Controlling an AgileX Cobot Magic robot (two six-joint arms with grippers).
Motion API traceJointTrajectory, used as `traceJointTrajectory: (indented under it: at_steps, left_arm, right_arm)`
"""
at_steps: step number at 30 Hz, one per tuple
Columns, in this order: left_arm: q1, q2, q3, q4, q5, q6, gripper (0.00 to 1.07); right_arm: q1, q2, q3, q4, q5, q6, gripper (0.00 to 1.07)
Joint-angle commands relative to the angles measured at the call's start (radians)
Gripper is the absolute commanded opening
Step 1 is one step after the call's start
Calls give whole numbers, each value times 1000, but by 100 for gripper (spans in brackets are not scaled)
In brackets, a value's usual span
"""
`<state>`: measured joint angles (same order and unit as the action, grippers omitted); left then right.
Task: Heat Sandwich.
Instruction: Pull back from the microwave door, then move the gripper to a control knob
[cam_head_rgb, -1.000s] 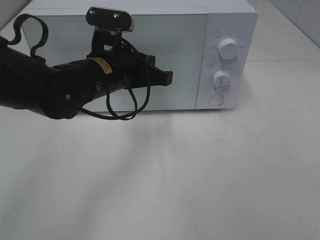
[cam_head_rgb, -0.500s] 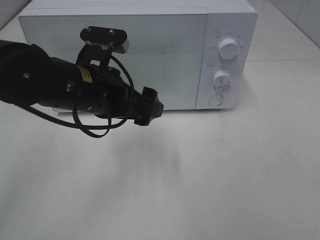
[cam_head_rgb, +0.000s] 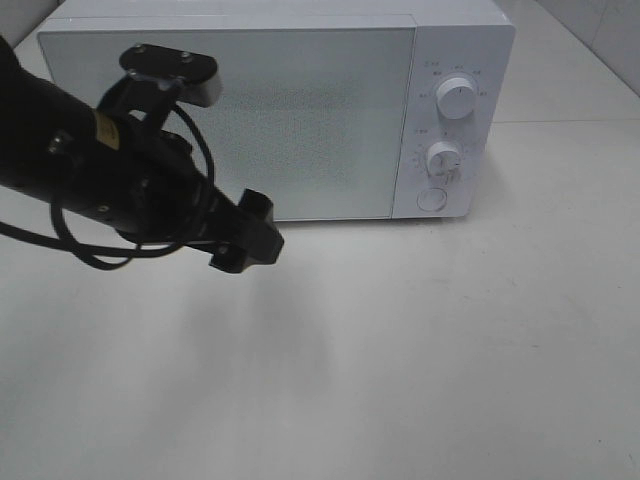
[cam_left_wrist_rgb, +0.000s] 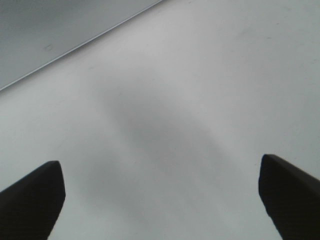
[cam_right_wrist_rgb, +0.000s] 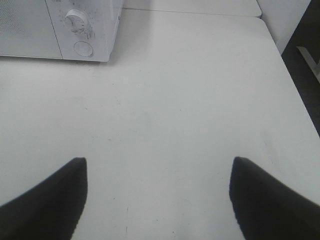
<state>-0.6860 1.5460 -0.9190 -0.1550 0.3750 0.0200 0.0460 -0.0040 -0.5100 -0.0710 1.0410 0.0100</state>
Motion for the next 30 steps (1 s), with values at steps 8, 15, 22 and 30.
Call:
traceJointTrajectory:
  at_steps: [8,15,22,30]
  left_arm:
    - [225,-146,10,13,168,-7,102]
    - [381,-242,72,23,197,-6,102]
    - [562,-396,150,43,252,-2,102]
    - [690,-517,152,94,414,0,102]
  right_arm:
    - [-4,-26,4,-2,-7,12,76]
    - [-4,-26,4,-2,-7,12,76]
    - [-4,-26,4,-2,-7,12,76]
    - [-4,-26,4,-2,-7,12,76]
